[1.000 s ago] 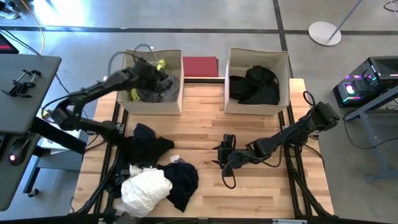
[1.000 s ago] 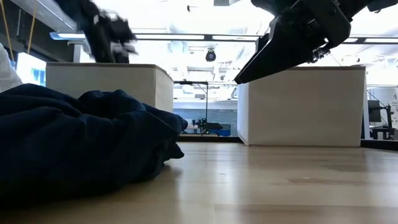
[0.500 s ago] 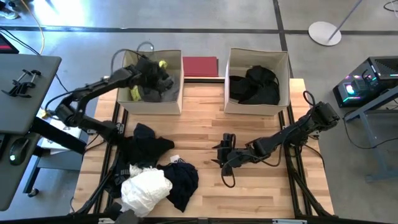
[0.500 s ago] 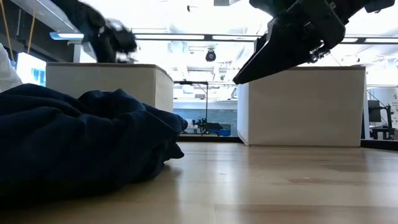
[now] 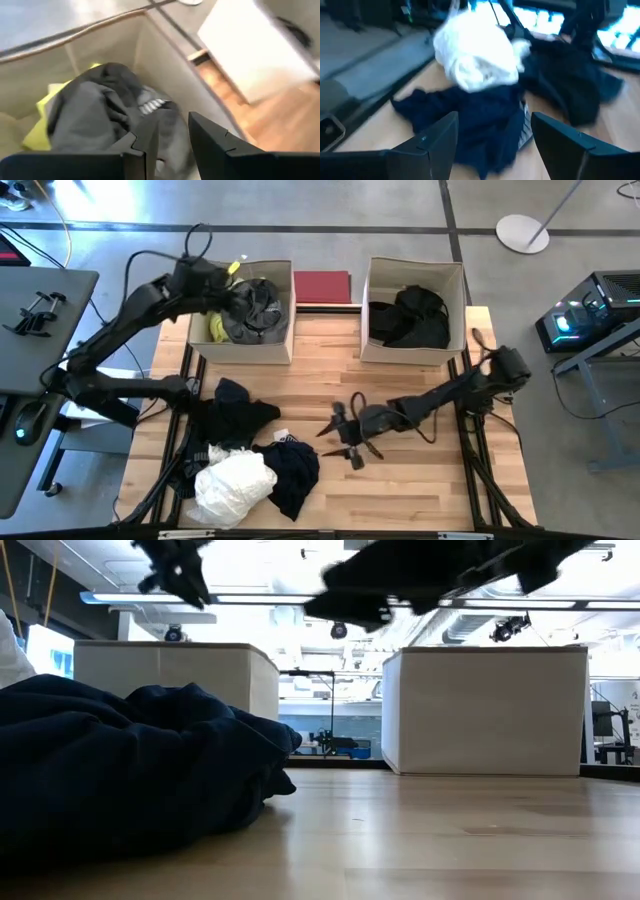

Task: Sort clothes
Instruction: Put the black boxers into the right brown laundry organizer

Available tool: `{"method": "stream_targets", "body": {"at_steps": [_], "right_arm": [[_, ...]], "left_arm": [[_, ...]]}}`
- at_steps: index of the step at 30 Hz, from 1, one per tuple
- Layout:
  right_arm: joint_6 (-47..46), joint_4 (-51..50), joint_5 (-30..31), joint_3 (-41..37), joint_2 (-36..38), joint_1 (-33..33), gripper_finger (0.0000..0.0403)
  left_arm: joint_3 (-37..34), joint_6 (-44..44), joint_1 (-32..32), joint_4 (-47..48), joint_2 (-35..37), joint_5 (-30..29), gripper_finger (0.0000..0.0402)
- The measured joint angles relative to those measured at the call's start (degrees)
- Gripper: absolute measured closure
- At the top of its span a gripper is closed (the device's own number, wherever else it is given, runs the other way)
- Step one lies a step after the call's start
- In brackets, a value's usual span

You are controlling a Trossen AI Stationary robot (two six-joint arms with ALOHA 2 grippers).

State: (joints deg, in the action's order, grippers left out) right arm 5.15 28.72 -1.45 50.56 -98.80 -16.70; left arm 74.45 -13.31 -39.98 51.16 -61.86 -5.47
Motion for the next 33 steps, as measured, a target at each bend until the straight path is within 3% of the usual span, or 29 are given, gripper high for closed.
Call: {"method": "stream_targets", "body": {"at_steps": [3, 7, 14, 23, 28, 33], "right_arm": [[-1.1, 2.7, -6.4, 4.1, -4.7, 3.5, 0.0165], [0.7, -5.0, -15.2, 14.9, -12.6, 5.8, 0.0165], [6.4, -26.6, -16.0, 34.4, -25.5, 5.8, 0.0165], [8.9, -43.9, -17.9, 49.5, -36.4, 7.0, 0.0173], [5.4, -45.9, -17.8, 50.6, -38.0, 9.1, 0.0251], [3.2, -50.0, -8.0, 48.7, -35.4, 9.5, 0.0374]], "left_arm": [[-2.3, -1.7, 6.2, -0.5, 3.1, -2.4, 0.0307], [-7.2, -5.5, 16.0, -1.8, 6.6, -8.7, 0.0313], [-17.1, -14.9, 29.9, -2.7, 8.9, -20.8, 0.0316], [-28.3, -19.6, 39.4, -16.1, 8.3, -25.8, 0.0316], [-31.3, -20.9, 41.9, -21.1, 8.2, -26.7, 0.0316], [-31.5, -21.6, 44.7, -21.3, 8.3, -29.1, 0.0316]]}}
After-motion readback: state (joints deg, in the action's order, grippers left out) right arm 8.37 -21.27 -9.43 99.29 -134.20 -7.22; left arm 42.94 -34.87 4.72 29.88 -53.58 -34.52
